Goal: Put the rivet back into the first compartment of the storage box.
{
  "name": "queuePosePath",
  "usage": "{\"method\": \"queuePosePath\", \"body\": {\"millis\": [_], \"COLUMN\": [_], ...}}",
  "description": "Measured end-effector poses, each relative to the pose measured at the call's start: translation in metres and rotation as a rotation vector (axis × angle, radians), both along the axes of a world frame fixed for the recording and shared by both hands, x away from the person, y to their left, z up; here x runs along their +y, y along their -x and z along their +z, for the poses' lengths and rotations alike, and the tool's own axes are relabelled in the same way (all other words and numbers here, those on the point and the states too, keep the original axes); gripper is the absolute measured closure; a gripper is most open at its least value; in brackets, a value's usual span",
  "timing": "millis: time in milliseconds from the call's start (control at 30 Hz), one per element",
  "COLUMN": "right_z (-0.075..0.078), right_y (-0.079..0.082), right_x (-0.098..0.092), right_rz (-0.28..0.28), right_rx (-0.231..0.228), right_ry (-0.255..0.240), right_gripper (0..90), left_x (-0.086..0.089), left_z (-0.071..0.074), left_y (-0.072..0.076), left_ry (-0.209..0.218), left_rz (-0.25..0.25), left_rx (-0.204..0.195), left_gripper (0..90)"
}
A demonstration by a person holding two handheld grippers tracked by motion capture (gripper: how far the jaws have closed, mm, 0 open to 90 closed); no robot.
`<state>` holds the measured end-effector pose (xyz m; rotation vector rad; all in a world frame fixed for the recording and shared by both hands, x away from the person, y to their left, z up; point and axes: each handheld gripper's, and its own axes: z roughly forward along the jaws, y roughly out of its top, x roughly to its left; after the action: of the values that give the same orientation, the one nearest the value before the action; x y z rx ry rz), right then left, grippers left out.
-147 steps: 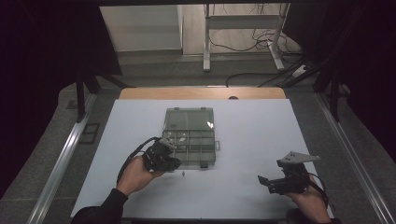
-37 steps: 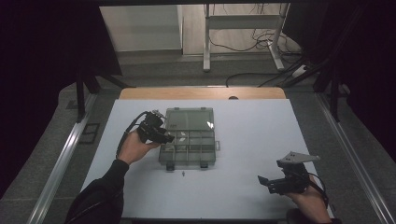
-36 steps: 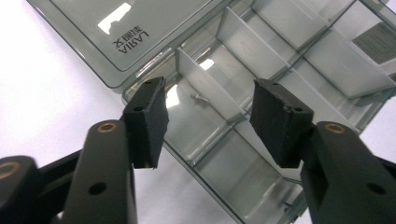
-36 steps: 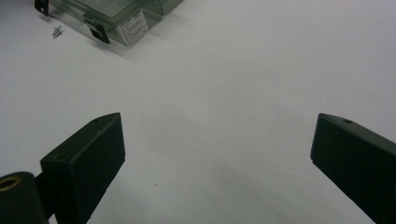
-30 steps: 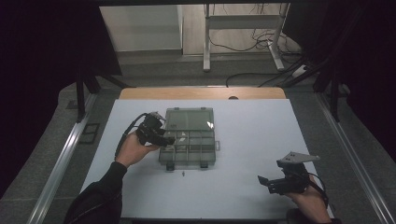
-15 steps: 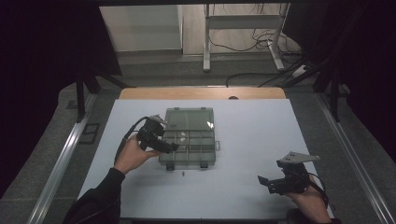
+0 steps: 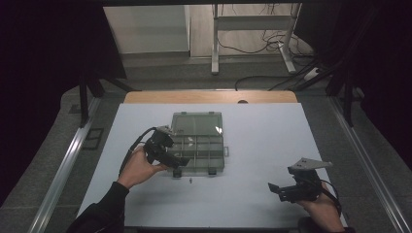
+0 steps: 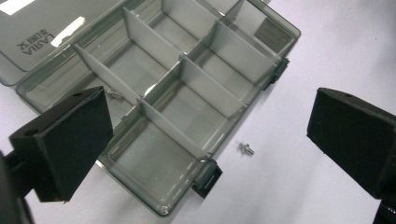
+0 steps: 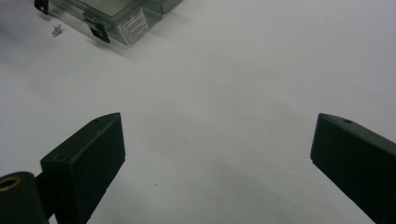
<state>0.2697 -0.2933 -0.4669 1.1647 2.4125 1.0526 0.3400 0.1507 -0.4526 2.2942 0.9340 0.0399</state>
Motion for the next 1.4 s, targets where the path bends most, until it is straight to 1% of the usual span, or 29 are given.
{"method": "queuePosePath", "body": {"millis": [200, 400, 467, 600, 633, 733, 933, 1067, 1233, 1400], "right_z": [0.000, 0.000, 0.000, 0.000, 0.000, 0.000, 0.000, 0.000, 0.000, 0.000], "right_y": [0.000, 0.000, 0.000, 0.000, 0.000, 0.000, 0.000, 0.000, 0.000, 0.000], "right_x": [0.000, 0.001, 0.001, 0.001, 0.001, 0.001, 0.001, 0.001, 0.002, 0.002], "right_rz": [0.001, 0.005, 0.006, 0.008, 0.007, 0.010, 0.014, 0.015, 0.018, 0.020], "right_rx": [0.000, 0.003, 0.004, 0.004, 0.004, 0.003, 0.003, 0.004, 0.003, 0.002], "right_ry": [0.000, 0.002, 0.005, 0.006, 0.007, 0.006, 0.007, 0.008, 0.010, 0.011], "right_gripper": [2.8, 2.9, 2.9, 2.9, 2.9, 2.9, 3.2, 3.3, 3.4, 3.4], "left_x": [-0.002, -0.003, -0.004, -0.007, -0.008, -0.011, -0.016, -0.022, -0.029, -0.033], "left_z": [-0.004, -0.008, -0.009, -0.012, -0.013, -0.016, -0.020, -0.026, -0.033, -0.041], "left_y": [0.009, 0.018, 0.021, 0.026, 0.028, 0.032, 0.041, 0.046, 0.050, 0.050], "left_ry": [0.004, -0.021, -0.023, -0.026, -0.033, -0.040, -0.031, -0.023, -0.048, -0.065], "left_rz": [0.009, -0.002, -0.005, -0.024, -0.035, -0.044, -0.067, -0.083, -0.104, -0.125], "left_rx": [-0.001, -0.003, -0.004, 0.002, 0.000, 0.004, 0.018, 0.030, 0.032, 0.044], "left_gripper": [0.0, 0.2, 0.2, 0.4, 0.4, 0.7, 1.7, 2.0, 5.1, 11.9]}}
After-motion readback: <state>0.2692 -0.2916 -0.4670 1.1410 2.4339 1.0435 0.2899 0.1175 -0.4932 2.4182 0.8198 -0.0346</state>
